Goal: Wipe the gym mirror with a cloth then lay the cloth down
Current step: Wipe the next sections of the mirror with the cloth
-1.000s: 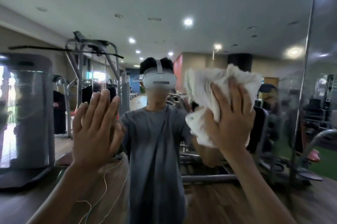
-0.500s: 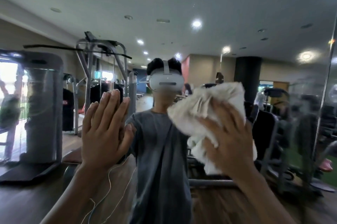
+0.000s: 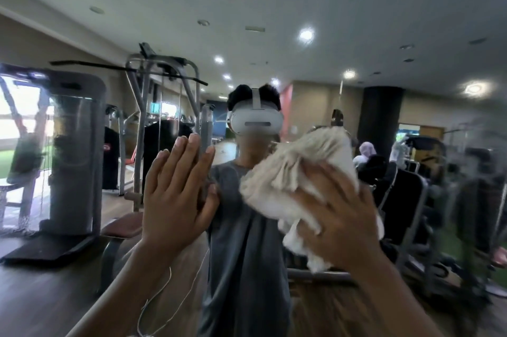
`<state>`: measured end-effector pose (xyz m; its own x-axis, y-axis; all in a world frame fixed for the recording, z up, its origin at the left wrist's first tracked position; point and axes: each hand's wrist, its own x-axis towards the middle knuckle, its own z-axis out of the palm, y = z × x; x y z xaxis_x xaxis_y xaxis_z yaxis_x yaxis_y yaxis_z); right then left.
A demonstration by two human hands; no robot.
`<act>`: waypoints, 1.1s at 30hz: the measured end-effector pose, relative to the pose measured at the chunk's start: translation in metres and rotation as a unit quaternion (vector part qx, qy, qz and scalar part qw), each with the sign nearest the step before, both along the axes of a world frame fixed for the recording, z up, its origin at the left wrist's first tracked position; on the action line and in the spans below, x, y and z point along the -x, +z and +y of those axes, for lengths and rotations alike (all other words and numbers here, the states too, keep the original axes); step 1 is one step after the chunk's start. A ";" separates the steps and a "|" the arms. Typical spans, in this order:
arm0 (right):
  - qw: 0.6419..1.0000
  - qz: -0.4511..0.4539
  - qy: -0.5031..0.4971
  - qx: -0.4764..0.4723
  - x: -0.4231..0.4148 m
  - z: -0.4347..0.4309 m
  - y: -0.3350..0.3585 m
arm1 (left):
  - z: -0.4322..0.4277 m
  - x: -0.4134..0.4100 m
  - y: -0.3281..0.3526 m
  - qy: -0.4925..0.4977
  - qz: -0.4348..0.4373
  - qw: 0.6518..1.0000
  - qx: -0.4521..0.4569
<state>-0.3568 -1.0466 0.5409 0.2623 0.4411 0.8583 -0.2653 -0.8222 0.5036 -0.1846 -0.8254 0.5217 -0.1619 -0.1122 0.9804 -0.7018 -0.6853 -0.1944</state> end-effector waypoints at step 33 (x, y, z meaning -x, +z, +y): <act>0.985 -0.049 -0.041 -0.157 -0.056 0.101 0.011 | 0.111 -0.064 0.005 0.023 0.035 0.999 0.031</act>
<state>-0.3009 -0.9461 0.5518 0.1943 0.1300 0.9723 -0.3726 -0.9071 0.1957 -0.1202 -0.7149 0.5266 -0.0886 -0.0571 0.9944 -0.6802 -0.7259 -0.1023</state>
